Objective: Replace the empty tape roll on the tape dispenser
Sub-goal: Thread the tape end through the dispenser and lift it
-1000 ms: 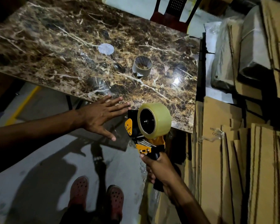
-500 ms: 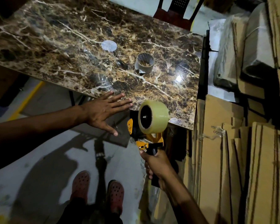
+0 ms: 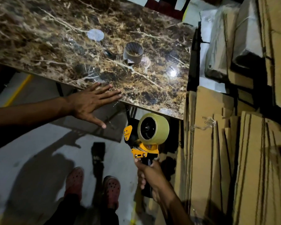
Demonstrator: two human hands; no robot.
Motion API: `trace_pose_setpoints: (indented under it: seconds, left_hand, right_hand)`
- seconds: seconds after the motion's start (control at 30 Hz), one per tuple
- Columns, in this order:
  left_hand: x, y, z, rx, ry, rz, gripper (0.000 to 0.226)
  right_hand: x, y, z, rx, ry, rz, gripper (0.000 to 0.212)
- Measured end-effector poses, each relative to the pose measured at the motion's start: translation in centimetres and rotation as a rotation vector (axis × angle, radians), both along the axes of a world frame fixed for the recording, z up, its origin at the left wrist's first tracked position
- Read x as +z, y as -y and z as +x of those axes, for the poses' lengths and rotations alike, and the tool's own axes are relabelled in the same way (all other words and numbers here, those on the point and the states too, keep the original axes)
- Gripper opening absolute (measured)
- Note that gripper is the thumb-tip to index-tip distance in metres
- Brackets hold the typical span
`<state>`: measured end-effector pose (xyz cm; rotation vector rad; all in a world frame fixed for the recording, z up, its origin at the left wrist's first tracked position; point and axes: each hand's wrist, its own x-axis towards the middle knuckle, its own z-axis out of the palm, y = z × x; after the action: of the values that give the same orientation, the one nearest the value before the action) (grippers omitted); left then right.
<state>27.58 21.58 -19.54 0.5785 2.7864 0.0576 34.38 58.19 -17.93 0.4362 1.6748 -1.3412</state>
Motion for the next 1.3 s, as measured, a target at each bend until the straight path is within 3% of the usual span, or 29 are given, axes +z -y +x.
trace_pose_setpoints:
  seconds: [0.47,0.7,1.0,1.3]
  left_hand:
    - [-0.1,-0.2,0.1,0.037,-0.032,0.059,0.126]
    - [-0.4,0.2,-0.6,0.066,-0.066,0.111,0.123]
    - [-1.0,0.4,-3.7,0.17,-0.072,0.169,0.121]
    - [-1.4,0.3,-3.7,0.182,-0.111,0.161,0.124]
  right_hand:
    - [5.4,3.4,-2.9,-0.031,-0.091,-0.312,0.035]
    - [6.6,6.8,-9.9,-0.119,-0.212,-0.408,0.033]
    - [2.1,11.0,-17.7,-0.31,-0.093,-0.494,0.038]
    - [2.3,11.9,-19.8,-0.38,-0.007,-0.42,0.048]
